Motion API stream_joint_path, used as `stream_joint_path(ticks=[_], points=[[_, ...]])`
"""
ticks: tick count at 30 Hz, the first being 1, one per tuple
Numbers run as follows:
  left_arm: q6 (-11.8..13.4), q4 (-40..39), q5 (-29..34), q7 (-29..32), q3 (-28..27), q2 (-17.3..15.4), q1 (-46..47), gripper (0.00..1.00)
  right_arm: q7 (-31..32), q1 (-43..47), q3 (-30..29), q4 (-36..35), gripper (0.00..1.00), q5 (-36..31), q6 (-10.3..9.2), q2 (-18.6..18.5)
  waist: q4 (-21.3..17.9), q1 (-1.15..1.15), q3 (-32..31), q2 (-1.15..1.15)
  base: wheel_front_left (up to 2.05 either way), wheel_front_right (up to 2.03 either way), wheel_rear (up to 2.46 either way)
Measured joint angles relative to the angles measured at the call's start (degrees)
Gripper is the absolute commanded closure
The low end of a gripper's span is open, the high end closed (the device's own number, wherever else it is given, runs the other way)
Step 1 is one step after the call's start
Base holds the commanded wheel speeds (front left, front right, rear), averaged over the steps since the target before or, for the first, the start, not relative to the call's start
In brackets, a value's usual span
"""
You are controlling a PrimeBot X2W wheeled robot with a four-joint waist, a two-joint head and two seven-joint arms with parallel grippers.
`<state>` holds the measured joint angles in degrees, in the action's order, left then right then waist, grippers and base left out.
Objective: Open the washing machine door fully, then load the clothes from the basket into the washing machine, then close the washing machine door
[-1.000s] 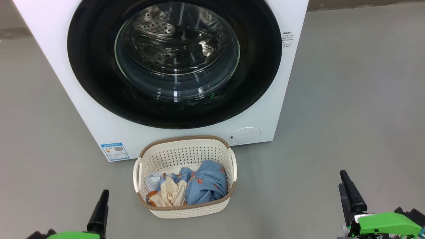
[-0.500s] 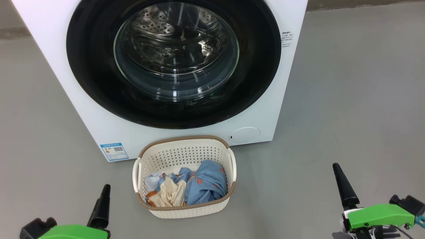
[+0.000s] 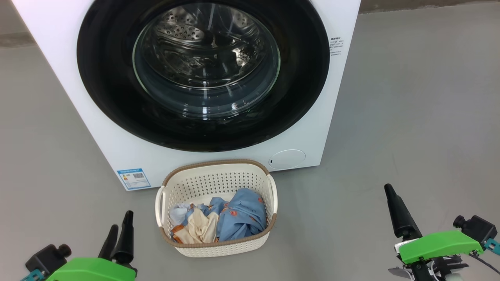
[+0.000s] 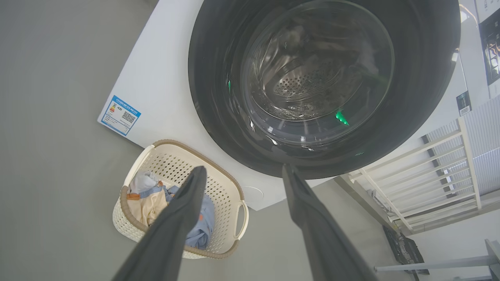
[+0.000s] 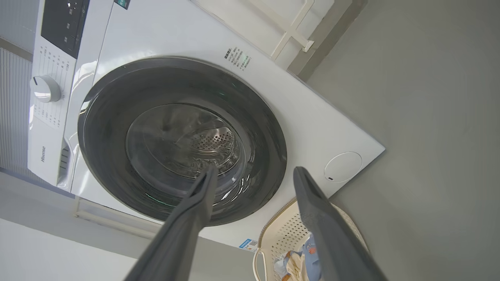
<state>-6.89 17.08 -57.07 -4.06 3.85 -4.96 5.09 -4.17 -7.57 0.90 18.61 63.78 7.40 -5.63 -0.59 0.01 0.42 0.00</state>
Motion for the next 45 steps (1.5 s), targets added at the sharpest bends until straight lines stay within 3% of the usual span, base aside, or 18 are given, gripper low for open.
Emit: stream_joint_path(ticks=[45], points=[[-0.4, 0.8, 32.2, -7.3, 1.4, -2.4, 2.9, 0.00, -7.1, -6.2, 5.0, 2.8, 0.00, -30.1, 0.00, -2.1, -0.5, 0.00, 0.3, 0.00, 0.00, 0.00, 0.00]])
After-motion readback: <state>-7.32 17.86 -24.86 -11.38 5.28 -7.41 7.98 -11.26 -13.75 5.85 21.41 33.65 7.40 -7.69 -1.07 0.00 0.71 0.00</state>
